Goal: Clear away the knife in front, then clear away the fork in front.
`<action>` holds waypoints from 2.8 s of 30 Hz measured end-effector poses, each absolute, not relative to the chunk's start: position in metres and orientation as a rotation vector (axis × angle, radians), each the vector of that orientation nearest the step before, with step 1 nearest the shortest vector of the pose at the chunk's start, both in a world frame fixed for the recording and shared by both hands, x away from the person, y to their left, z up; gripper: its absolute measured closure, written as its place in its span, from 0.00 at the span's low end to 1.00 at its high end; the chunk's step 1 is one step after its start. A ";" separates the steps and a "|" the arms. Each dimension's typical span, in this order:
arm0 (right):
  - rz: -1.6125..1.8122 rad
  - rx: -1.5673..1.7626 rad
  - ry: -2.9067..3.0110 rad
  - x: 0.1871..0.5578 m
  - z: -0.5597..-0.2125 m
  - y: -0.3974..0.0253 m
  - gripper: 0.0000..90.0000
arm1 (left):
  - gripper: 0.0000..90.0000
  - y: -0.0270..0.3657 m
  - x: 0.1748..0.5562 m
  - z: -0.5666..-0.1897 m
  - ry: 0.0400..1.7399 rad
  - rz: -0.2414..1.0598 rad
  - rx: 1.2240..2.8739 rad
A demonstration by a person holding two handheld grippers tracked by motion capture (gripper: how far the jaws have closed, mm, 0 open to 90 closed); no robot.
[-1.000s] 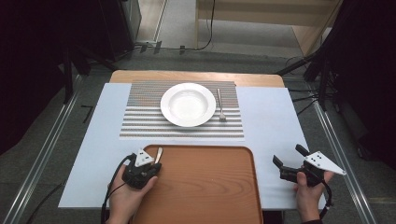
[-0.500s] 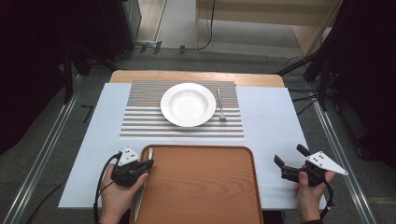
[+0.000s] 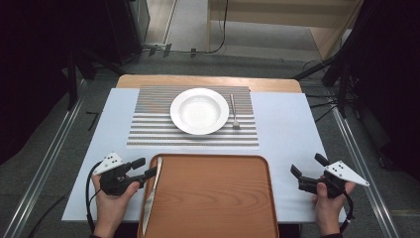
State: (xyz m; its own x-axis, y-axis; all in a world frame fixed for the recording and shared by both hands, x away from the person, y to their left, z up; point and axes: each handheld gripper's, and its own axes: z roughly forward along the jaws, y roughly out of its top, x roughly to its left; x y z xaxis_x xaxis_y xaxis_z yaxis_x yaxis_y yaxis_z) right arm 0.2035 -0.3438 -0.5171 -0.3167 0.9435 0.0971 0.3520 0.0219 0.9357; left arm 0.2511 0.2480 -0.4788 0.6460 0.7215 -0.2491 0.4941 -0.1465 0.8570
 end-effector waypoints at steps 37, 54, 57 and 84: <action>1.313 1.202 1.779 0.216 -0.479 -0.311 0.00 | 0.11 0.300 0.258 -0.479 1.020 0.463 1.667; 1.313 1.231 1.821 0.254 -0.461 -0.285 0.00 | 0.11 0.300 0.254 -0.490 0.992 0.501 1.653; 1.329 1.222 1.826 0.261 -0.455 -0.281 0.00 | 0.11 0.299 0.254 -0.490 0.993 0.512 1.655; 1.313 1.218 1.937 0.326 -0.434 -0.248 0.00 | 0.12 0.302 0.254 -0.492 1.012 0.496 1.633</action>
State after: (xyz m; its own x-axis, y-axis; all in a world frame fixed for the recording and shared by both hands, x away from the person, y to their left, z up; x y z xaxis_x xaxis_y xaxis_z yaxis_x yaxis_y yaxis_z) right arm 0.3260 -0.2484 -0.4342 -0.4758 0.8762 0.0767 0.3957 0.1353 0.9084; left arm 0.2537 0.3017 -0.4924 0.5479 0.8171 -0.1790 0.3595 -0.0368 0.9324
